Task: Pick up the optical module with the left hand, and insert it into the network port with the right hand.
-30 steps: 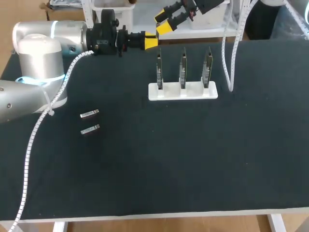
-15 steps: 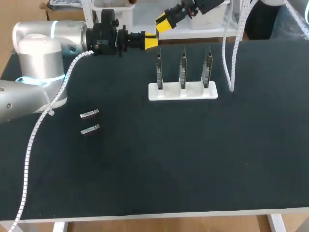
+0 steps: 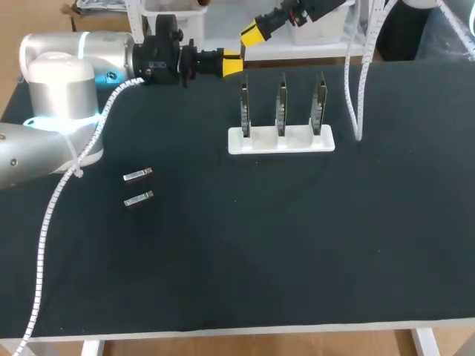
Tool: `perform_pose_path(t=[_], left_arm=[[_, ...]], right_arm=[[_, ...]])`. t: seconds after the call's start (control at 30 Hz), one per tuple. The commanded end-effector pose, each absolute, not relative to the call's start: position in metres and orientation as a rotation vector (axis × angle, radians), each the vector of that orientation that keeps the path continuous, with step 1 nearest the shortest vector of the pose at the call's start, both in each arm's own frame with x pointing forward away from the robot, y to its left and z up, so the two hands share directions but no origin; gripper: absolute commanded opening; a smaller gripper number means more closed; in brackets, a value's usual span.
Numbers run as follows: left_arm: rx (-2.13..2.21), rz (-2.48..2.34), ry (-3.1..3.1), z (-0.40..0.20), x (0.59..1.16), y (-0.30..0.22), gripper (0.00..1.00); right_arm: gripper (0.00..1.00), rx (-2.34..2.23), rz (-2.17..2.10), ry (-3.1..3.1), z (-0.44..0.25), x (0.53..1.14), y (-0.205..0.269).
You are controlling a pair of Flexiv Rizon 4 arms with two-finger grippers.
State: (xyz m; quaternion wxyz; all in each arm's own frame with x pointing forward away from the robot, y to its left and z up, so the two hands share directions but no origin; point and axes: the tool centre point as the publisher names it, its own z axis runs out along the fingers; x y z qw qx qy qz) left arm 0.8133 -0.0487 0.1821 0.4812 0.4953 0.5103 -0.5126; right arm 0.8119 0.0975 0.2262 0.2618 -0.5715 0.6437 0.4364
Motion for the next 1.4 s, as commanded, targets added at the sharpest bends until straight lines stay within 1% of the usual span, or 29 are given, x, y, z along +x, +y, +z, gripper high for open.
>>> perform_pose_path(t=[0.03,0.37,0.4,0.43,0.47,1.13,1.4], left_arm=[[1.205,-1.246,1.246,0.181,0.816,-0.048,0.0],[1.205,-1.246,1.246,0.181,0.816,-0.048,0.0],[1.205,-1.246,1.246,0.181,0.816,-0.048,0.26],[1.205,-1.246,1.246,0.181,0.816,-0.048,0.87],[1.205,-1.246,1.246,0.181,0.816,-0.048,1.0],[1.261,-1.192,1.313,0.182,0.816,-0.046,1.0],[1.331,-1.088,1.43,0.183,0.815,-0.024,1.0]], right_arm=[[0.0,-1.58,1.24,1.725,0.228,0.814,0.096],[0.0,-1.582,1.238,1.721,0.227,0.811,0.096],[0.0,-1.582,1.238,1.72,0.227,0.811,0.095],[0.0,-1.583,1.236,1.72,0.227,0.811,0.095],[0.0,-1.583,1.235,1.721,0.227,0.811,0.095],[0.0,-1.595,1.226,1.708,0.231,0.812,0.093],[0.0,-1.603,1.23,1.699,0.231,0.812,0.093]])
